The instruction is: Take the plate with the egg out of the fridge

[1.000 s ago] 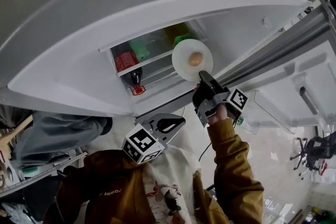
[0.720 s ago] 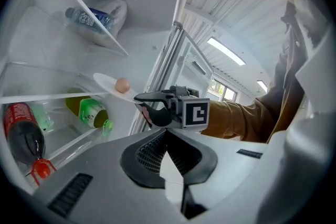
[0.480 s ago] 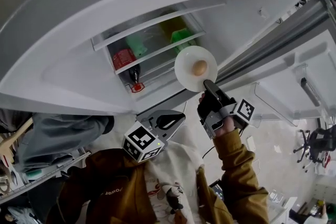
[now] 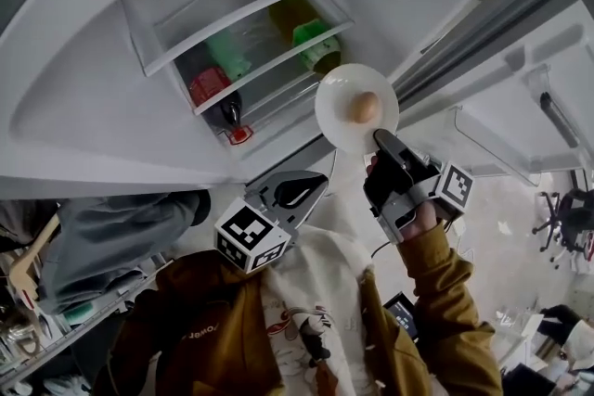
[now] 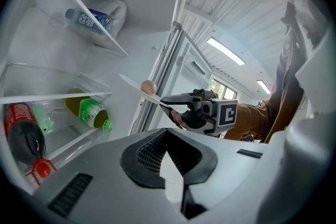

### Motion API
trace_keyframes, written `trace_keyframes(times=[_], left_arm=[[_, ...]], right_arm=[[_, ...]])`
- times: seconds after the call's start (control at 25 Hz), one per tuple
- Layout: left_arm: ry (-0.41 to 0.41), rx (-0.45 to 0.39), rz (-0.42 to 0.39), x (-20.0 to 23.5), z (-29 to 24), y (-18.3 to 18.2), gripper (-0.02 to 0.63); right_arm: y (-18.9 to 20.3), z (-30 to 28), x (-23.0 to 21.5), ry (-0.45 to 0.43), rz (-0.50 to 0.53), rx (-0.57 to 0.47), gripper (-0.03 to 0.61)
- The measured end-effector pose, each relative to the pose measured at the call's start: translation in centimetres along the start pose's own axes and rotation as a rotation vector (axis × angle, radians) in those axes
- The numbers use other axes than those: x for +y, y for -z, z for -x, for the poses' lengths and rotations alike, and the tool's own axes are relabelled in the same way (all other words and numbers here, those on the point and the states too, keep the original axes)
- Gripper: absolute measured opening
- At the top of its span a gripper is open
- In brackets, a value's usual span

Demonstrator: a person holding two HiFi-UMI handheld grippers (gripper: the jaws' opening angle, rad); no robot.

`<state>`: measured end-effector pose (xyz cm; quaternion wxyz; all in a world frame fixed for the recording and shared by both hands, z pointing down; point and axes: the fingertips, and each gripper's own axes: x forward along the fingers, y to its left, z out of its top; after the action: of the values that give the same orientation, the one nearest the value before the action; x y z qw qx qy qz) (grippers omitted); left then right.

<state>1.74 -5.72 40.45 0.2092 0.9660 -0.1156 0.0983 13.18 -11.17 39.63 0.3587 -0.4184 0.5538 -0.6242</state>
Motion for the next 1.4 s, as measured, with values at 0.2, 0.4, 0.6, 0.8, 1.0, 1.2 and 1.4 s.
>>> trace_keyframes(times=[0.2,0.4,0.6,0.8,1.0,1.2,1.4], left_arm=[[0.004,-0.004,-0.007,-0.1,-0.2,-0.1,0.008],[0.002,-0.010,-0.013,0.1,-0.3,-0.3,0.008],[0.013,-0.001,-0.008,-0.1,-0.3,-0.4,0.008],[0.014,0.000,-0.005,0.0,-0.2,-0.2,0.008],[0.013,0.007,-0.004,0.0,-0.9,-0.4,0.008],[0.016,0.015,-0.001,-0.1,-1.3,-0.2,0.008],[0.007,0.012,-0.002,0.2,-1.2,-0.3,0.008]], right_arm=[[0.2,1.5,-0.1,0.004,-0.012,-0.007,0.017],[0.2,2.8,-1.0,0.021,-0.014,-0.010,0.017],[0.9,3.5,-0.9,0.002,-0.047,-0.031,0.017],[1.7,4.6,-1.0,0.006,-0.061,-0.026,0.017],[2.7,5.5,-1.5,0.001,-0.086,-0.032,0.018],[3.3,6.4,-1.8,-0.005,-0.104,-0.062,0.017],[3.8,6.7,-2.3,0.003,-0.092,-0.087,0.017]])
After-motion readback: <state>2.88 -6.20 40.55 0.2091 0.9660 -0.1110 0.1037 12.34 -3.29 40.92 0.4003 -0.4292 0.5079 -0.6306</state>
